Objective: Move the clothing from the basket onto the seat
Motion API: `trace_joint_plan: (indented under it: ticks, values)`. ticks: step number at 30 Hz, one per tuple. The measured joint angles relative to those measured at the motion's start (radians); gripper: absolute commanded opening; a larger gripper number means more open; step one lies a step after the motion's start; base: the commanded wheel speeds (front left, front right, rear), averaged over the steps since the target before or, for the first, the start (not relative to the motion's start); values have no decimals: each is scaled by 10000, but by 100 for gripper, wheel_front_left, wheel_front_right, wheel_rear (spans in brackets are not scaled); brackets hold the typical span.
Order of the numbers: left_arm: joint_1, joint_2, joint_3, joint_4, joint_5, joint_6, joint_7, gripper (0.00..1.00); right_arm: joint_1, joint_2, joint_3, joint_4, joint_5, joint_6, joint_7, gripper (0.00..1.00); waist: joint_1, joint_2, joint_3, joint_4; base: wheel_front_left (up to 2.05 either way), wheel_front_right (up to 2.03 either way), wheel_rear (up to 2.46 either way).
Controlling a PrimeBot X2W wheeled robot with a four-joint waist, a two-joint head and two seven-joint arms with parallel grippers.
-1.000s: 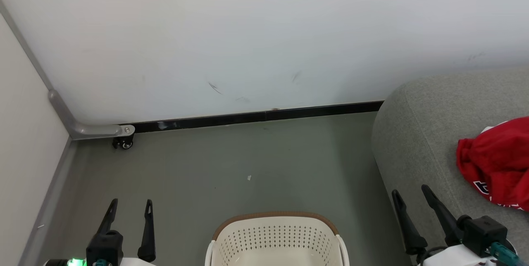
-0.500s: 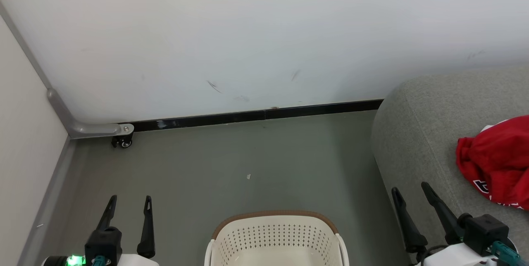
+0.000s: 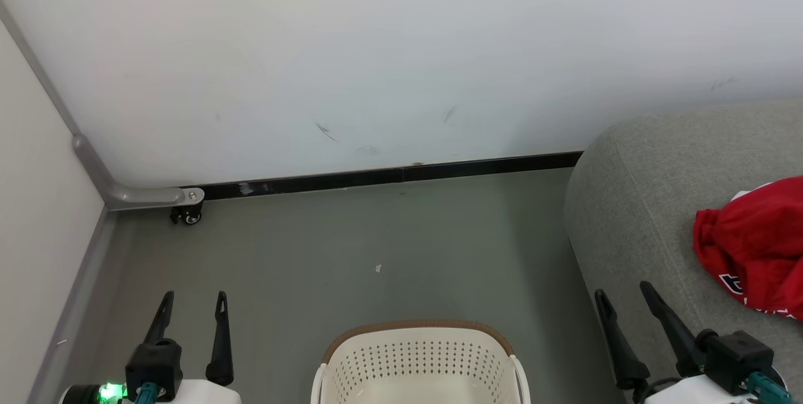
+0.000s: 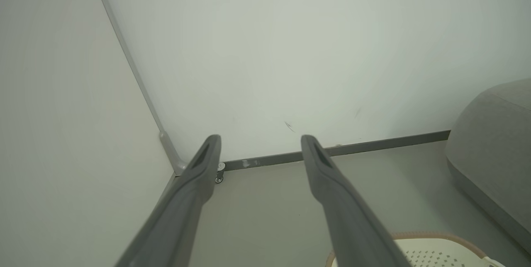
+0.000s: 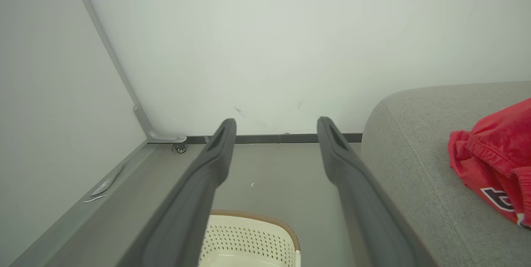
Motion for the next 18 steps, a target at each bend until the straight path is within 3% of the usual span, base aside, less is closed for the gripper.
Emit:
trace_joint_plan:
  ticks: [2,3,9,18]
  values:
    - [0,-2,0,6,0,0,0,100,7,0,0,-8,6,0,2,100,0,0,-3,3,0,0,0]
    - [16,-31,-10,61,2,0,12,0,9,10,6,65,6,0,-4,0,0,0,-4,4,0,0,0]
    - [615,-454,-173,608,2,-2,29,0,380,132,73,671,23,0,-4,0,0,0,-2,4,0,0,0]
    - [593,-491,316,792,-993,-284,428,0,542,132,353,470,974,0,-6,0,1,0,26,-3,0,0,0]
